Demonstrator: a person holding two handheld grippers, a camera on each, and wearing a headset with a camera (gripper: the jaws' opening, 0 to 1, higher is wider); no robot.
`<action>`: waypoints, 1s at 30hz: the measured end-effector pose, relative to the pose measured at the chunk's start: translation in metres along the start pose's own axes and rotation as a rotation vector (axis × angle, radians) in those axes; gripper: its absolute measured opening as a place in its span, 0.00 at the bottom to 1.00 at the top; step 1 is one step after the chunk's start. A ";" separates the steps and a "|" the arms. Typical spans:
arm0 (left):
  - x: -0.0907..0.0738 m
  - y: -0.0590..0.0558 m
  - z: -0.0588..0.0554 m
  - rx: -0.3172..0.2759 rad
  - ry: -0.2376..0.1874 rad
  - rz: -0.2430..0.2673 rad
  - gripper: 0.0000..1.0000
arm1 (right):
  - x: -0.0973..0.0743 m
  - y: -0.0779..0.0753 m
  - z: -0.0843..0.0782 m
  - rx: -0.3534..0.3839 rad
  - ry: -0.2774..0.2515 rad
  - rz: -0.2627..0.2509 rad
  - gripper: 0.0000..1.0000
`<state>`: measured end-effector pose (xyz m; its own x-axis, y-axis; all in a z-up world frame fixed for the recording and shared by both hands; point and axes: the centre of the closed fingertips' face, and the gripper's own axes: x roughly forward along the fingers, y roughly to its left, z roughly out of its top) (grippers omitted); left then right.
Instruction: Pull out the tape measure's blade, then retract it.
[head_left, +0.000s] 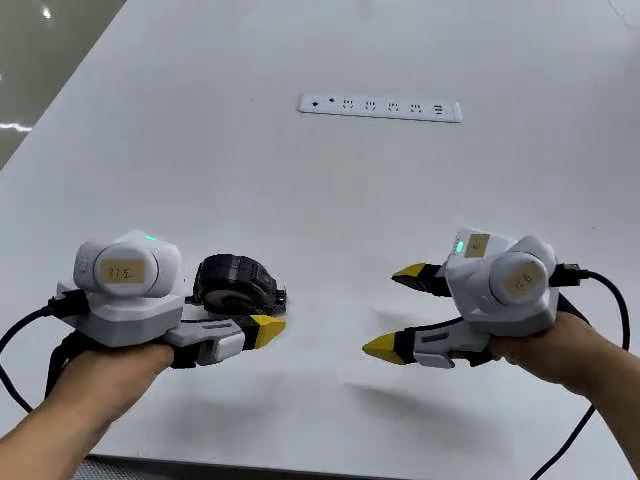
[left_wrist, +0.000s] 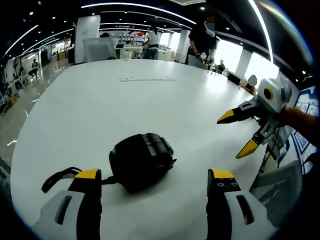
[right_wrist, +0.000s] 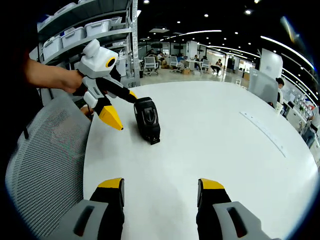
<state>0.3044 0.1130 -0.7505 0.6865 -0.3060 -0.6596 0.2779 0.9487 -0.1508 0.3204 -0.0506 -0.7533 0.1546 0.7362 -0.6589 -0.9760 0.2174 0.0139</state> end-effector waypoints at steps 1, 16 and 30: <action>-0.001 0.000 0.000 0.006 -0.007 -0.004 0.84 | -0.002 0.001 -0.002 0.006 0.000 -0.004 0.58; -0.017 -0.002 -0.004 0.095 -0.068 -0.050 0.87 | -0.030 0.008 -0.014 0.084 -0.088 -0.107 0.68; -0.031 -0.017 -0.003 0.160 -0.117 -0.088 0.91 | -0.048 0.016 -0.021 0.136 -0.155 -0.161 0.77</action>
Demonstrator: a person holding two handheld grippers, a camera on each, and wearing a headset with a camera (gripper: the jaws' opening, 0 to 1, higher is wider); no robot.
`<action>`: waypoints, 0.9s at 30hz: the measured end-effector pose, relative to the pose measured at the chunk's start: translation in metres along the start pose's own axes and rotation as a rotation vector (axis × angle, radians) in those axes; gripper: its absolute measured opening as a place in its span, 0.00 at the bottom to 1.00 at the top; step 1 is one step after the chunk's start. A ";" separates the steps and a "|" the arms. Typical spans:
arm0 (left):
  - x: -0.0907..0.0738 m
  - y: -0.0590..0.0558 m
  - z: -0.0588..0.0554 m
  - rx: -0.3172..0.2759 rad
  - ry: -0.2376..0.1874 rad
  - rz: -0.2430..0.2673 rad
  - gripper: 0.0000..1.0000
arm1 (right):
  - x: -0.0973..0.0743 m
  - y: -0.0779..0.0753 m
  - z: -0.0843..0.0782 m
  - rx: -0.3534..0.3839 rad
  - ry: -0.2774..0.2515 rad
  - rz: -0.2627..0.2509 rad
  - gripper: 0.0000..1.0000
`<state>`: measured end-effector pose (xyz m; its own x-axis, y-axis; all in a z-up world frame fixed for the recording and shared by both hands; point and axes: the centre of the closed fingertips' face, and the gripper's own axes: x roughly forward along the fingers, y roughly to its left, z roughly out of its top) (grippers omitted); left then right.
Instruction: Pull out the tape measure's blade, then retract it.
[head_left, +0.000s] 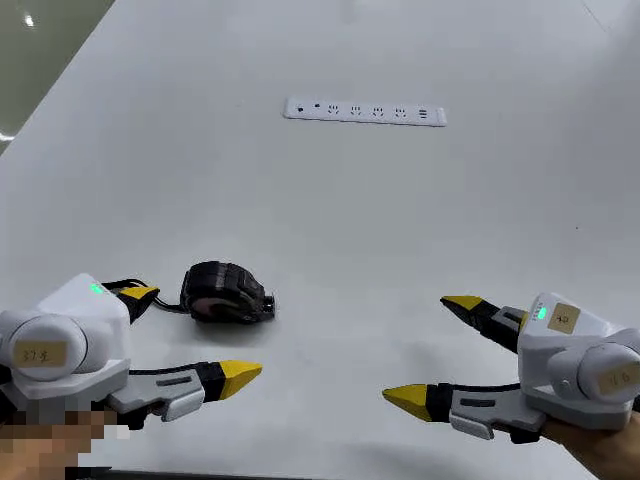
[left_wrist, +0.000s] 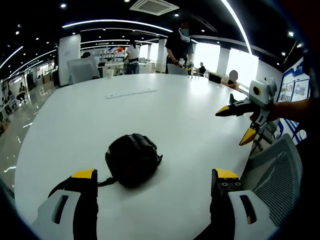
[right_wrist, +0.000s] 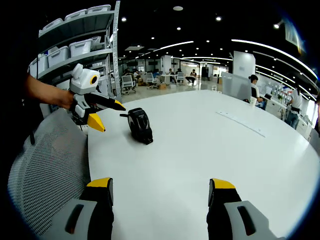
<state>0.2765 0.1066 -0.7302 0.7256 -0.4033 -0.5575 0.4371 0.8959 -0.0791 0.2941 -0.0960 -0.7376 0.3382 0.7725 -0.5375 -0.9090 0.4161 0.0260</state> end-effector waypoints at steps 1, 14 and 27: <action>-0.001 0.000 0.000 0.004 0.000 0.001 0.91 | -0.001 0.000 0.000 0.001 -0.004 -0.003 0.78; -0.014 -0.007 -0.002 0.028 -0.031 -0.027 0.99 | -0.012 0.005 -0.005 0.045 -0.050 -0.035 0.90; -0.018 -0.010 -0.004 0.074 -0.038 -0.046 0.99 | -0.011 0.010 -0.003 0.052 -0.067 -0.038 0.99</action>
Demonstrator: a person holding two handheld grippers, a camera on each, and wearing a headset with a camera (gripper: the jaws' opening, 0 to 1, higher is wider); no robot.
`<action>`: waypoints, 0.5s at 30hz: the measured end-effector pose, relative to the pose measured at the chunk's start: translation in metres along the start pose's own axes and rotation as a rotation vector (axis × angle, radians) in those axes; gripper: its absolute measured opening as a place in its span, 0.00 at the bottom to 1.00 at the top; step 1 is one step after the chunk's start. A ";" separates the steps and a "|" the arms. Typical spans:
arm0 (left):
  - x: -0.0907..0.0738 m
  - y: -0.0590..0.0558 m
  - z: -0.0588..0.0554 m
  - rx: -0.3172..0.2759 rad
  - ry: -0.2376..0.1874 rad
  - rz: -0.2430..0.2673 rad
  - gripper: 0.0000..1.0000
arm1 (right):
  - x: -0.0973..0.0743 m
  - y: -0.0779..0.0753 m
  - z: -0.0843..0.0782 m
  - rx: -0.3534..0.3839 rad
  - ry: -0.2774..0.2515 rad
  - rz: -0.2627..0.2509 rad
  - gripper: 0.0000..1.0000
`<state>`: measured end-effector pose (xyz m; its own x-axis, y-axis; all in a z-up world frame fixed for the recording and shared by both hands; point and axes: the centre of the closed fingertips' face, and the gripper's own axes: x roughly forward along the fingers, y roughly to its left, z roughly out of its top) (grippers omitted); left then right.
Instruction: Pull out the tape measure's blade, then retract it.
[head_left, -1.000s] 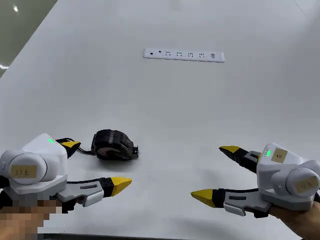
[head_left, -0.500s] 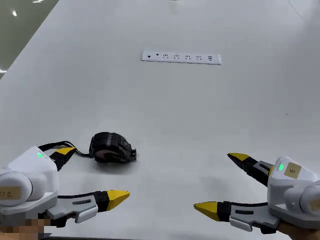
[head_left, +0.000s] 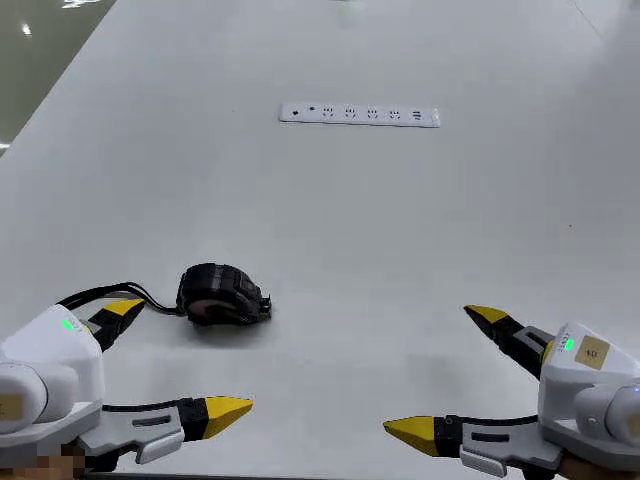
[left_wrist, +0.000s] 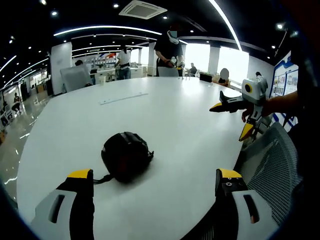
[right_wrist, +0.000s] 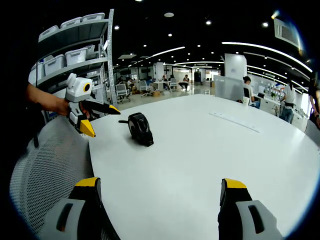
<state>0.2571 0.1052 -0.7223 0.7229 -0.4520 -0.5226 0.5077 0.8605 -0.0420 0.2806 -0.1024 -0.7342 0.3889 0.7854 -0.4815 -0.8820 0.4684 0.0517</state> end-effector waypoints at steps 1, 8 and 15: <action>0.000 0.000 0.000 0.005 -0.001 0.000 0.99 | 0.000 0.000 0.000 -0.001 0.000 0.001 0.99; -0.003 0.001 0.001 0.010 -0.007 -0.005 0.99 | 0.001 -0.001 0.002 0.001 -0.008 -0.002 0.99; -0.004 0.004 0.003 0.004 -0.024 -0.005 0.99 | 0.000 -0.001 0.002 0.007 -0.010 -0.003 0.99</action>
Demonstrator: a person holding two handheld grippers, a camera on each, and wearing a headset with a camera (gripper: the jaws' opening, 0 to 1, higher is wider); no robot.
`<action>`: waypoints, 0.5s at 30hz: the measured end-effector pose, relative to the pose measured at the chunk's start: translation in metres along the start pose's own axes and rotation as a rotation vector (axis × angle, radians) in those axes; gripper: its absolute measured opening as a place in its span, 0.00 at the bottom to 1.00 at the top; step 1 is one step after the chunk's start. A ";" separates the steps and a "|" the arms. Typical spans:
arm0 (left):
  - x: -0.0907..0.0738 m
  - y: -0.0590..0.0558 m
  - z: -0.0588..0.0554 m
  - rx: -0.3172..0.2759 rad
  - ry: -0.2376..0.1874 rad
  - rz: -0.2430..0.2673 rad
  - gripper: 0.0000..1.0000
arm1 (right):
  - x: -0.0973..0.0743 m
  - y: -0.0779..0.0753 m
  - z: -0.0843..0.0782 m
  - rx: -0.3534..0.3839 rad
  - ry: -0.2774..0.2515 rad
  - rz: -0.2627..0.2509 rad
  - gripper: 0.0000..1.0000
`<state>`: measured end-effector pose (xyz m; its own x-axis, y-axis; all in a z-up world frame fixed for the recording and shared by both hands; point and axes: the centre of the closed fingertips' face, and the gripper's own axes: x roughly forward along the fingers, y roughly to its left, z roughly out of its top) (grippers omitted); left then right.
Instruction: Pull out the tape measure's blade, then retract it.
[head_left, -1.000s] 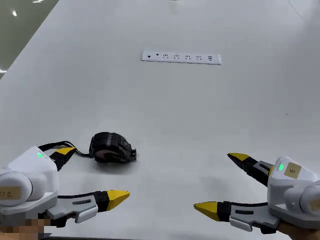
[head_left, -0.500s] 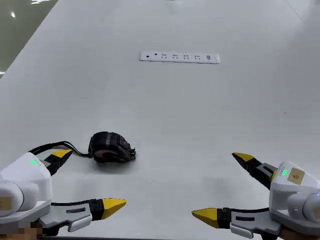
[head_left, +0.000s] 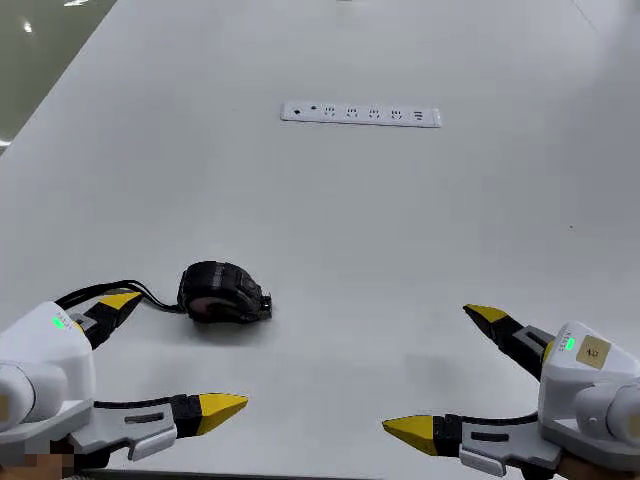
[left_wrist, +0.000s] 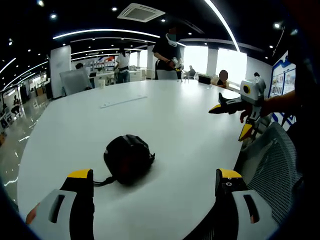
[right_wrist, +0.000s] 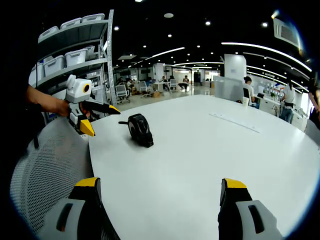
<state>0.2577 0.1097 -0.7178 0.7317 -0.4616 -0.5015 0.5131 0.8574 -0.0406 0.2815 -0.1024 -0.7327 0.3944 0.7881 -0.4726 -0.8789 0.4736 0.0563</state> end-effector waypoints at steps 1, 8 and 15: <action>0.000 0.000 -0.001 -0.001 0.004 -0.003 0.99 | 0.000 0.000 0.000 0.002 0.000 0.000 0.99; -0.001 -0.002 -0.005 -0.009 0.019 -0.021 0.99 | -0.003 -0.001 0.000 0.004 -0.003 -0.005 0.99; -0.002 -0.002 -0.007 -0.023 0.025 -0.017 0.96 | -0.003 -0.002 0.002 0.003 -0.006 -0.003 0.99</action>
<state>0.2520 0.1102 -0.7223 0.7114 -0.4710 -0.5217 0.5147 0.8545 -0.0696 0.2820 -0.1051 -0.7297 0.3987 0.7889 -0.4676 -0.8769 0.4773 0.0575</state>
